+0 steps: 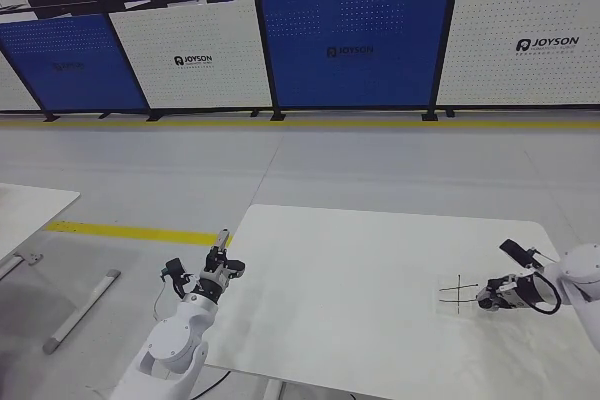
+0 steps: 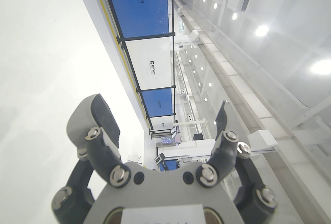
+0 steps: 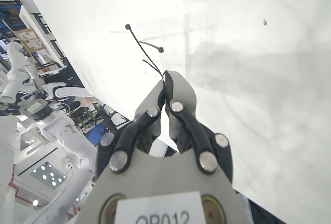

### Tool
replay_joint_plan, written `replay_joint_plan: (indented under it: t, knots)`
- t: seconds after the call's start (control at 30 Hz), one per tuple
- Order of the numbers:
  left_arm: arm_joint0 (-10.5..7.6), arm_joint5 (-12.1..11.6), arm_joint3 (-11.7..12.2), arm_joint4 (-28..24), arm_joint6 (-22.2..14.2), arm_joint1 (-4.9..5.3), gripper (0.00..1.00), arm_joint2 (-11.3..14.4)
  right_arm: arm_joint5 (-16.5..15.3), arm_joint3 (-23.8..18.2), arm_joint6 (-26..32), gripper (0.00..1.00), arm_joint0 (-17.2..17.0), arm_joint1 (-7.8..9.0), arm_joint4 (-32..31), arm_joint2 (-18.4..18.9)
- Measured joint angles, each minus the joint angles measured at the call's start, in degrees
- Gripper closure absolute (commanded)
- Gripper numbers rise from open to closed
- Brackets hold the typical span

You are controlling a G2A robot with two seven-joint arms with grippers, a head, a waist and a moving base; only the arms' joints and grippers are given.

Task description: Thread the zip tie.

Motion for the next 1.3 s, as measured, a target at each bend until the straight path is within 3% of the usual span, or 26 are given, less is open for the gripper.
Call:
replay_joint_plan:
  t: [0.43,0.8,1.3]
  knots:
    - [0.0,0.0,0.0,0.0,0.0,0.0,0.0,0.0,-2.8,-2.73,0.13,1.0,-1.94,1.68,1.32,3.76]
    - [0.0,0.0,0.0,0.0,0.0,0.0,0.0,0.0,-7.63,-10.31,2.3,1.0,-9.14,5.56,6.73,13.75]
    - [0.0,0.0,0.0,0.0,0.0,0.0,0.0,0.0,-7.69,-10.39,2.17,1.0,-9.2,5.53,6.9,13.84]
